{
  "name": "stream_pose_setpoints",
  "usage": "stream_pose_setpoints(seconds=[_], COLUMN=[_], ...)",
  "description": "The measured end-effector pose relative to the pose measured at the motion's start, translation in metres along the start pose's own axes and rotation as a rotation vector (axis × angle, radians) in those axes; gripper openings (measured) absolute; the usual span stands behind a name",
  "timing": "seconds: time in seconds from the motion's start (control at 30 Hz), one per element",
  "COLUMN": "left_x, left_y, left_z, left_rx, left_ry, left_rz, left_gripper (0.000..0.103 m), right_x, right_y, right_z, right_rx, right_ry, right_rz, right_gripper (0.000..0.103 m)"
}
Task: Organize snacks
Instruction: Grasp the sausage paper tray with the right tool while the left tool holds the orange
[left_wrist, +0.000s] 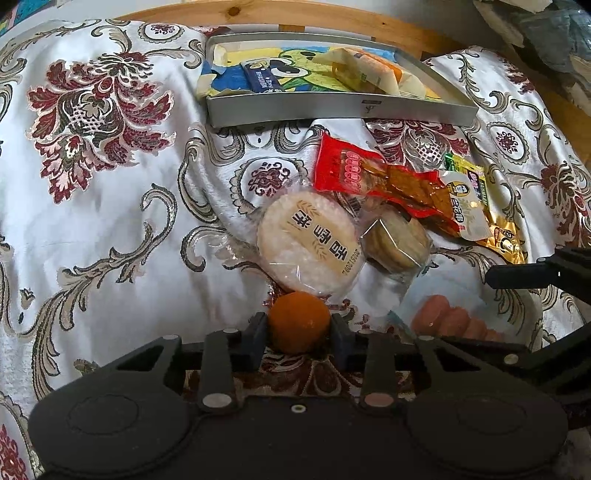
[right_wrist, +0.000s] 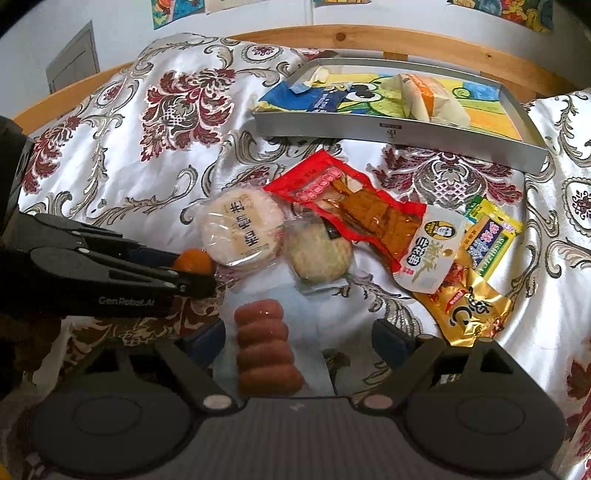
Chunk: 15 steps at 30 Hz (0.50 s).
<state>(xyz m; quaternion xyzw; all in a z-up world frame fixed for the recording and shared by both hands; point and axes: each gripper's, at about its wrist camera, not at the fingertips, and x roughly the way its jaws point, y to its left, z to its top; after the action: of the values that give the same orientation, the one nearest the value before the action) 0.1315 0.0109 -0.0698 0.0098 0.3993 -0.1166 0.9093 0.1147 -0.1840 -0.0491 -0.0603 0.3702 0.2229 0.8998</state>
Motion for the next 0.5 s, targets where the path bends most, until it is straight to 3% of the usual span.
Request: stream_pose_setpoints(seconds=[0.5], left_x=[-0.0033], left_y=[-0.0039], left_z=[-0.0023], left_rx=[0.014], left_ry=[0.003], left_rz=[-0.006], left_gripper=[0.037], right_x=[0.0005], right_y=[0.0078], right_z=[0.0007], right_rx=[-0.064], right_ry=[0.02], right_rz=[0.086], right_gripper=[0.093])
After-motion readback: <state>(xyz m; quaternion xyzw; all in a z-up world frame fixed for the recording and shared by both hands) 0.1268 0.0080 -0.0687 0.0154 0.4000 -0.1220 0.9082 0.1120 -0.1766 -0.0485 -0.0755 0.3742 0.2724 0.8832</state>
